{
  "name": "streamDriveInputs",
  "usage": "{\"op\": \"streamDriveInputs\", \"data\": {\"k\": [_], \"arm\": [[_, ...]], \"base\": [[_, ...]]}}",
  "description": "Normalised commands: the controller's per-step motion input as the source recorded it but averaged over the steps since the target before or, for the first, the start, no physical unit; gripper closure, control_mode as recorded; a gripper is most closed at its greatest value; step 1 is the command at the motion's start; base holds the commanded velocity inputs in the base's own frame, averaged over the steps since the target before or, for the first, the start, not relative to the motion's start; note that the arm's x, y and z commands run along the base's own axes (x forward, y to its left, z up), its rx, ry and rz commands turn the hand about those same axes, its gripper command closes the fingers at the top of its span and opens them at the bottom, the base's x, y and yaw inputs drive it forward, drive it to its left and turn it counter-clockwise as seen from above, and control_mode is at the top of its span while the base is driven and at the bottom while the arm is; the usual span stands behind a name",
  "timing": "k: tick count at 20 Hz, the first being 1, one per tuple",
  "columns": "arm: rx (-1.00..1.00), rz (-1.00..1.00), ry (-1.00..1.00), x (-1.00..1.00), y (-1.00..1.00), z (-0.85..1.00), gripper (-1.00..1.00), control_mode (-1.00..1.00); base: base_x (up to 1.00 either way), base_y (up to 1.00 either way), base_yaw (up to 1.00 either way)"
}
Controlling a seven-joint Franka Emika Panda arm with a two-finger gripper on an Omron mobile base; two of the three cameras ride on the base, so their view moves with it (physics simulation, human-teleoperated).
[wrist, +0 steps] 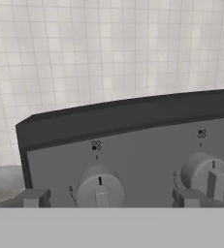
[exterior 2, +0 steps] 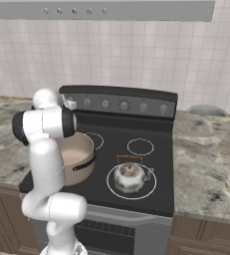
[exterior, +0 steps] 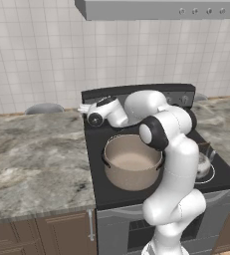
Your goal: Pick the kettle from the cabinet and place it on a stove burner. Then pick the pot from the counter and place it on another stove burner. Finally, turn both burners on.
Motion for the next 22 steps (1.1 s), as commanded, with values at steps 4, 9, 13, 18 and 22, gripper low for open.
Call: {"op": "streamDriveInputs", "data": {"k": [4, 9, 13, 18, 22], "arm": [[0.0, 0.05, -0.01, 0.05, 0.0, -0.15, -1.0, -1.0], [0.0, 0.05, -0.01, 0.1, 0.0, -0.1, -1.0, -1.0], [0.0, 0.05, -0.01, 0.1, 0.0, -0.14, -1.0, -1.0], [0.0, 0.04, -0.04, 0.03, -0.03, -0.2, -1.0, -1.0], [0.0, 0.04, -0.04, 0.07, -0.05, -0.13, -1.0, -1.0]], "base": [[0.0, 0.0, 0.0], [0.0, 0.0, 0.0], [0.0, 0.0, 0.0], [0.0, 0.0, 0.0], [0.0, 0.0, 0.0]]}}
